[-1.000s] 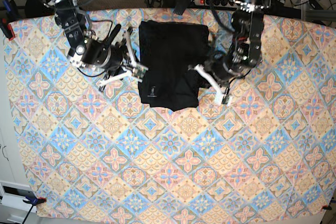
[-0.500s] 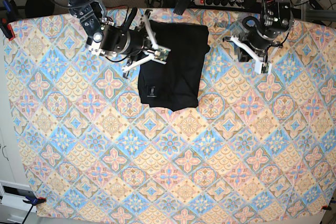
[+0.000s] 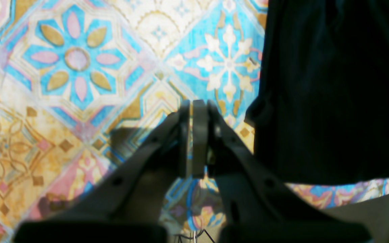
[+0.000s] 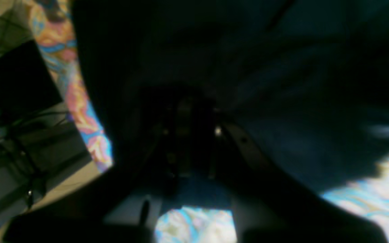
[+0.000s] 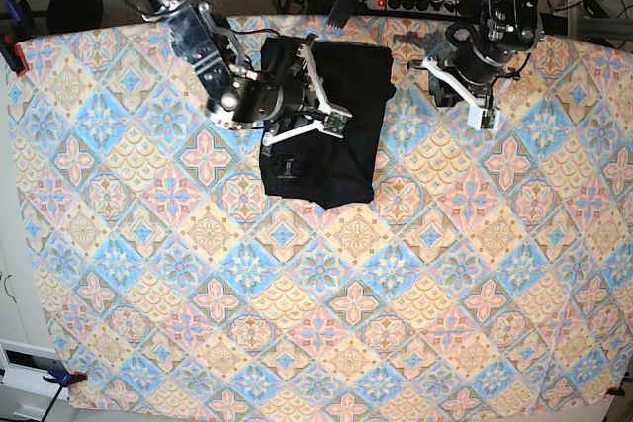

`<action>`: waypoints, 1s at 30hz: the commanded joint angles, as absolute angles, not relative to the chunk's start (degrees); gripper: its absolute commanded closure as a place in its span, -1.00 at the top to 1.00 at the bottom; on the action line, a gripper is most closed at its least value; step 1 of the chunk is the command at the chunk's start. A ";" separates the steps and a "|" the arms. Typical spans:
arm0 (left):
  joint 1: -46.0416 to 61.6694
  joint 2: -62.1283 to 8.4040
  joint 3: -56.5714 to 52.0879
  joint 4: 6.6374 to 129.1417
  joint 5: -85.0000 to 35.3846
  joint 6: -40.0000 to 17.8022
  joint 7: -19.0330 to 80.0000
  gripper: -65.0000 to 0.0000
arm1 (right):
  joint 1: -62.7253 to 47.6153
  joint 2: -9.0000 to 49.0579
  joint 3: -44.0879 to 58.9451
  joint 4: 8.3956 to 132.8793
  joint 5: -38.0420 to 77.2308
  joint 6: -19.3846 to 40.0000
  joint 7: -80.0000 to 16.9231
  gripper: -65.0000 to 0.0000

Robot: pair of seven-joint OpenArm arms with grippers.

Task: Fold the T-shirt properly
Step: 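Grasp the bundle's edge with the right gripper and drag it sideways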

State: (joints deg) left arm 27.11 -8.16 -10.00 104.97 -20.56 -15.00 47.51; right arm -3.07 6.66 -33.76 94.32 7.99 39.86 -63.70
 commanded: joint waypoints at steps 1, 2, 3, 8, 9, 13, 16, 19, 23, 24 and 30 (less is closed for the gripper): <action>27.12 -8.40 -10.24 105.98 -21.05 -15.16 46.73 -0.98 | -1.71 6.02 -33.63 93.41 8.66 40.00 -63.08 -0.82; 27.12 -8.40 -10.33 105.98 -21.05 -15.16 46.73 -0.98 | -0.84 5.58 -33.63 91.12 8.66 40.00 -62.99 -0.82; 27.12 -8.40 -10.33 105.98 -21.05 -15.16 46.73 -0.98 | 0.04 5.23 -33.63 88.92 8.66 40.00 -62.90 -0.82; 27.21 -8.40 -10.33 105.98 -21.05 -15.16 46.73 -0.98 | 1.71 5.41 -33.10 81.27 8.66 40.00 -60.09 -0.82; 27.21 -8.40 -10.42 105.98 -21.05 -15.16 46.73 -0.98 | 1.80 5.67 -32.66 79.87 8.66 40.00 -60.00 -0.82; 27.21 -8.40 -10.59 106.07 -21.14 -15.16 46.73 -0.98 | 1.71 6.90 -27.82 77.93 4.35 40.00 -59.56 -0.82; 27.21 -8.31 -10.59 106.07 -21.14 -15.16 46.73 -0.98 | 1.63 8.57 -25.36 77.85 0.13 40.00 -58.77 -0.82; 27.12 -7.16 -10.68 106.24 -21.14 -15.16 46.73 -0.98 | 1.71 11.30 -23.25 77.85 -0.48 40.00 -58.24 -0.82; 27.12 -7.16 -10.42 106.33 -21.14 -15.16 46.73 -0.98 | 2.59 15.34 -21.32 77.85 -0.57 40.00 -56.84 -0.82; 27.12 -7.16 -10.42 106.33 -21.14 -15.16 46.73 -0.98 | 3.30 16.22 -21.23 77.85 -0.48 40.00 -56.84 -0.82; 27.12 -7.16 -10.59 106.33 -21.14 -15.16 46.73 -0.98 | 6.99 21.58 -20.26 77.76 -0.40 40.00 -55.96 -0.82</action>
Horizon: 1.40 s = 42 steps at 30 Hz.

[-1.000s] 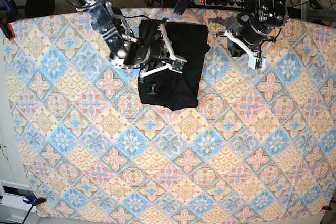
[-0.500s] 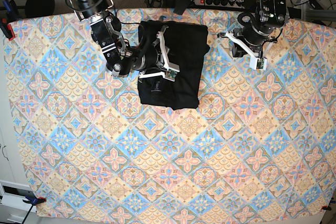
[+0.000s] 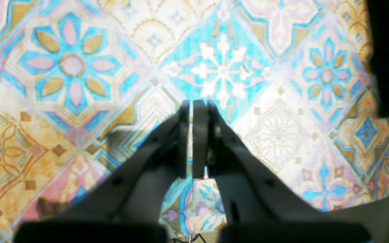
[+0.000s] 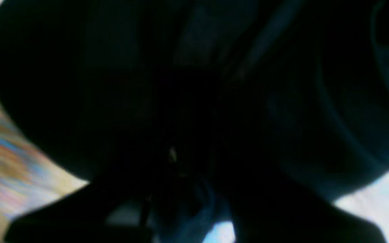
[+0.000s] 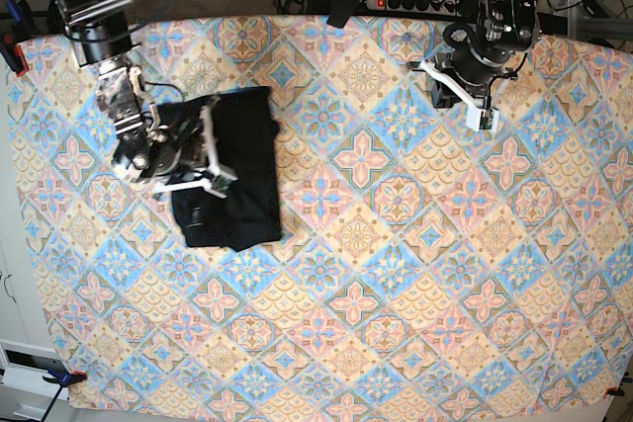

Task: Fold the T-shirt properly
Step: 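Grasp the bundle's edge with the right gripper and drag it sideways, then release the bundle and lift the right gripper away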

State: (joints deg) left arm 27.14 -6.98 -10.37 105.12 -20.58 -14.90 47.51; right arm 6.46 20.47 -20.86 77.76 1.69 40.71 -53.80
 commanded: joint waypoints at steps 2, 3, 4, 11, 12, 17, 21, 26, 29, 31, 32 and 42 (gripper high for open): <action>27.12 -7.16 -10.59 106.33 -21.14 -15.16 46.73 -0.98 | 7.69 22.29 -18.07 77.32 -0.40 40.00 -55.52 -0.82; 27.12 -7.16 -10.59 106.33 -21.14 -15.16 46.73 -0.98 | 8.13 22.37 -17.01 76.62 -0.40 40.00 -55.52 -0.82; 27.12 -7.16 -10.59 106.33 -21.14 -15.16 46.73 -0.98 | 8.66 22.90 -16.40 76.18 -0.40 40.00 -55.52 -0.82; 27.21 -7.16 -10.59 106.33 -21.14 -15.16 46.73 -0.98 | 12.00 23.87 -15.60 73.71 -0.40 40.00 -54.81 -0.82; 27.21 -7.16 -10.59 106.33 -21.14 -15.16 46.73 -0.98 | 12.00 23.87 -15.60 73.80 -0.40 40.00 -54.81 -0.82; 27.21 -7.16 -10.59 106.33 -21.14 -15.16 46.73 -0.98 | 12.00 23.87 -15.52 74.51 -0.40 40.00 -54.99 -0.82; 27.38 -7.16 -10.59 106.33 -21.23 -15.16 46.73 -0.98 | 11.21 23.96 -11.47 81.98 -0.31 40.00 -55.52 -0.83; 27.38 -7.16 -10.59 106.33 -21.23 -15.16 46.73 -0.98 | 3.21 23.96 -3.21 93.32 -0.31 40.00 -61.05 -0.82; 27.12 -7.16 -10.59 106.33 -22.81 -15.16 46.73 -0.98 | -2.15 23.96 -2.68 97.54 -0.31 40.00 -61.49 -0.82; 27.12 -7.43 -10.59 106.33 -24.84 -15.16 46.73 -0.98 | -5.67 23.96 -3.03 98.77 -0.31 40.00 -61.58 -0.82; 27.12 -7.52 -10.59 106.33 -25.63 -15.16 46.73 -0.98 | -6.99 23.96 -3.12 99.12 -0.31 40.00 -61.49 -0.82; 27.03 -7.60 -10.59 106.33 -26.24 -15.16 46.73 -0.98 | -10.24 23.52 -6.37 96.04 -0.31 40.00 -60.97 -0.82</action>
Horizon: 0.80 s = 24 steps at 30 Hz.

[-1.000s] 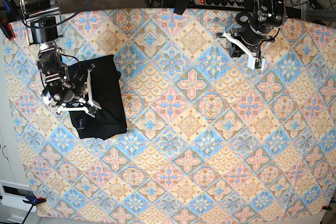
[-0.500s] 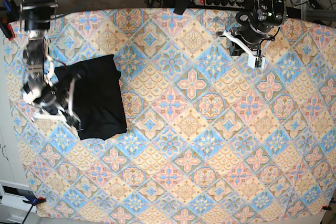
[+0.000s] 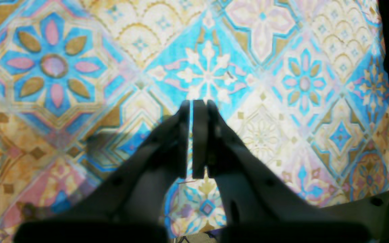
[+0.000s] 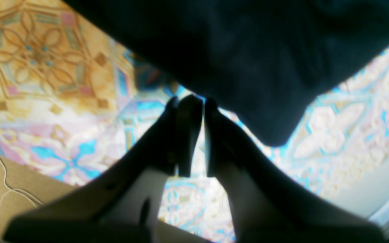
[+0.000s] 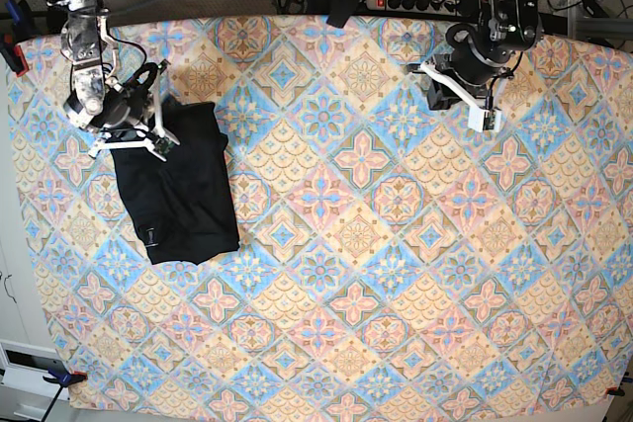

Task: Fold the T-shirt properly
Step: 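Release the bundle and lift the right gripper away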

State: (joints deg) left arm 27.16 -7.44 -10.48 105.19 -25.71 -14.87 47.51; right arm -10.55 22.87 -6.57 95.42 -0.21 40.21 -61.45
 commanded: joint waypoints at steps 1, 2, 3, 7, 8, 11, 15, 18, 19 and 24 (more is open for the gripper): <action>27.03 -7.60 -10.59 106.33 -26.24 -15.16 46.73 -0.98 | -10.24 23.52 -7.08 95.16 -0.31 40.00 -60.79 -0.82; 27.12 -7.60 -10.59 106.33 -26.24 -15.16 46.73 -0.98 | -10.24 23.25 -7.96 94.02 -0.31 40.00 -60.35 -0.82; 27.21 -7.60 -10.59 106.33 -26.24 -15.16 46.73 -0.98 | -10.15 22.46 -8.48 93.14 -0.31 40.00 -59.56 -0.82; 27.38 -7.60 -10.59 106.33 -26.24 -15.16 46.73 -0.98 | -7.25 20.18 -9.54 89.63 -0.48 40.00 -58.15 -0.82; 27.47 -7.60 -10.68 106.33 -26.24 -15.16 46.73 -0.98 | -6.29 19.65 -9.80 89.01 -0.48 40.00 -58.07 -0.82; 27.47 -7.60 -10.68 106.33 -26.24 -15.16 46.73 -0.98 | -4.18 18.07 -9.80 88.22 -0.48 40.00 -57.98 -0.82; 27.47 -7.43 -10.68 106.33 -26.24 -15.16 46.73 -0.98 | -1.80 16.66 -9.80 87.78 -0.48 40.00 -58.07 -0.82; 27.47 -7.43 -10.68 106.33 -26.33 -15.16 46.73 -0.98 | -0.66 16.13 -9.80 87.78 -0.57 40.00 -58.42 -0.82; 27.47 -7.52 -10.68 106.33 -26.33 -15.16 46.73 -0.98 | -0.66 16.13 -9.80 87.78 -0.57 40.00 -58.42 -0.82; 28.18 -7.60 -10.68 106.33 -26.33 -15.16 46.73 -0.98 | -1.01 16.31 -9.36 89.01 -0.40 40.00 -58.59 -0.82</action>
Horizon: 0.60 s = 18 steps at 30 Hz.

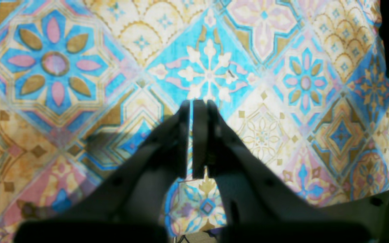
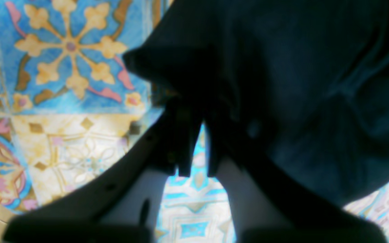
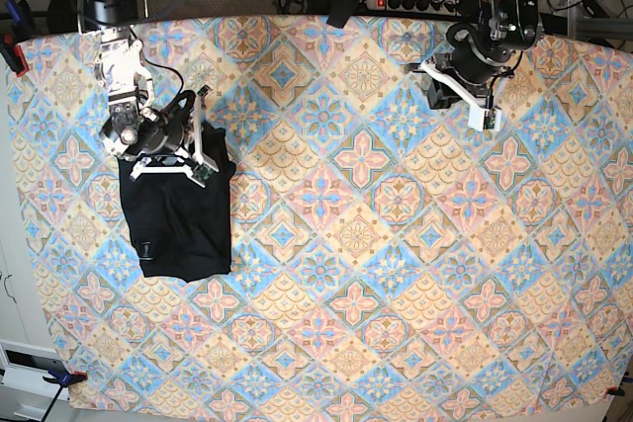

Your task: Fold the T-shirt properly

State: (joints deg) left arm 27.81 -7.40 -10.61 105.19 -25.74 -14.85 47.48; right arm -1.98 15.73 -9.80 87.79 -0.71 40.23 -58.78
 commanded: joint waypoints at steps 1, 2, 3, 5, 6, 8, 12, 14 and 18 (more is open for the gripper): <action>28.53 -7.60 -10.68 106.51 -26.33 -15.16 46.73 -0.98 | -1.10 16.57 -9.36 90.07 -0.40 40.00 -58.59 -0.82; 28.62 -7.69 -10.68 106.95 -26.33 -15.16 46.73 -0.98 | -2.07 16.66 -9.27 90.86 -0.40 40.00 -58.68 -0.82; 28.79 -7.69 -10.68 107.56 -26.33 -15.16 46.73 -0.98 | -4.09 16.84 -9.10 91.82 -0.40 40.00 -58.68 -0.82; 30.11 -7.69 -10.68 108.97 -26.33 -15.16 46.73 -0.98 | -7.08 17.80 -8.13 93.85 -0.40 40.00 -58.59 -0.83; 30.99 -7.78 -10.68 110.11 -26.33 -15.16 46.73 -0.98 | -8.31 18.15 -7.25 94.81 -0.40 40.00 -58.59 -0.83; 33.63 -7.78 -11.30 113.27 -26.15 -15.16 46.73 -0.98 | -11.30 18.33 -4.44 96.13 -0.40 40.00 -58.59 -0.83; 38.73 -7.78 -14.90 116.35 -26.33 -15.16 46.73 -0.98 | -17.98 18.33 4.35 101.58 -0.40 40.00 -58.59 -0.83; 40.75 -7.78 -17.01 116.35 -26.33 -15.16 46.73 -0.98 | -21.32 18.24 8.75 105.01 -0.31 40.00 -58.59 -0.83; 44.26 -7.78 -19.91 116.44 -26.33 -15.25 46.55 -0.98 | -27.12 17.89 15.78 107.91 -0.31 40.00 -58.59 -0.87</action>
